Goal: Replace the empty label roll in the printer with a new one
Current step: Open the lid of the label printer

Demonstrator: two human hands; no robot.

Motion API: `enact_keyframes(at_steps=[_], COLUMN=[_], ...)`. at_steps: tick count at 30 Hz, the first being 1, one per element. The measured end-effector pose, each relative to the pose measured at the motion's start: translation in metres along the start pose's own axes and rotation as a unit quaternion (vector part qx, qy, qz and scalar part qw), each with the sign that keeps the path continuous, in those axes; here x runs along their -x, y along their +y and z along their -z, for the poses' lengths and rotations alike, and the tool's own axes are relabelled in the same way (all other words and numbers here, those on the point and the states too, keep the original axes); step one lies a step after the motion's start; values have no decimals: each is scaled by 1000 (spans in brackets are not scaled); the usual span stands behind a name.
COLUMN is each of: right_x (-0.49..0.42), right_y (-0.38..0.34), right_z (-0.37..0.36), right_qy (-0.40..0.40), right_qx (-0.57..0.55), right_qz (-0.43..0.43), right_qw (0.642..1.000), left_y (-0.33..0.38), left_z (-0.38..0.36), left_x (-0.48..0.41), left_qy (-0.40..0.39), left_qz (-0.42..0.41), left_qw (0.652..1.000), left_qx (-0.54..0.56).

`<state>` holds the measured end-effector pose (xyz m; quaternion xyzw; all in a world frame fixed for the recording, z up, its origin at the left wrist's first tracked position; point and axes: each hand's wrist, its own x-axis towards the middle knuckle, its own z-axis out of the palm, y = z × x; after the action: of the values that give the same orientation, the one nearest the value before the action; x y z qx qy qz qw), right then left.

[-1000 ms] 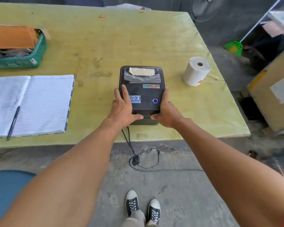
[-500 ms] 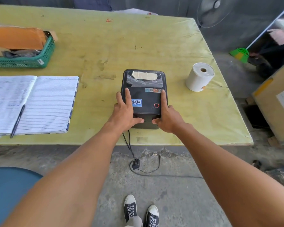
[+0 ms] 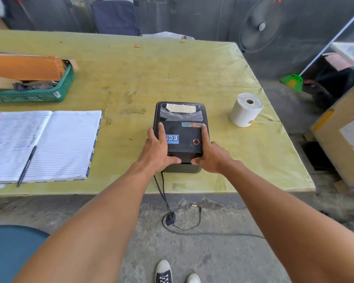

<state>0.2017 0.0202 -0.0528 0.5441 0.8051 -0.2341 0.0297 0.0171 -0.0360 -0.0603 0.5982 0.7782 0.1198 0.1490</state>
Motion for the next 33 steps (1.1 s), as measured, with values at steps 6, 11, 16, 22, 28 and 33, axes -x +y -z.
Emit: enact_keyframes(at_steps=[6,11,16,22,28,33], right_x=[-10,-19,-39,-81,-129,-158], right_y=[-1,-7,-24,-37,-39,-42], right_z=[45,80,104,142,168,174], right_qy=[-18,74,155,178,145,132], right_qx=[-61,-210,-253,-238,-243,-203], right_qz=[14,-5,-22,3,-8,-22], right_qw=[998,975,955,955,959,970], left_y=[-1,5,23,35,39,37], left_z=[40,75,92,107,119,120], left_x=[-18,-39,-70,-113,-163,-195], left_qy=[-1,76,127,124,114,111], left_qz=[-11,-7,63,85,88,100], left_qw=[1000,985,963,959,960,963], left_qx=[26,153,229,240,239,223])
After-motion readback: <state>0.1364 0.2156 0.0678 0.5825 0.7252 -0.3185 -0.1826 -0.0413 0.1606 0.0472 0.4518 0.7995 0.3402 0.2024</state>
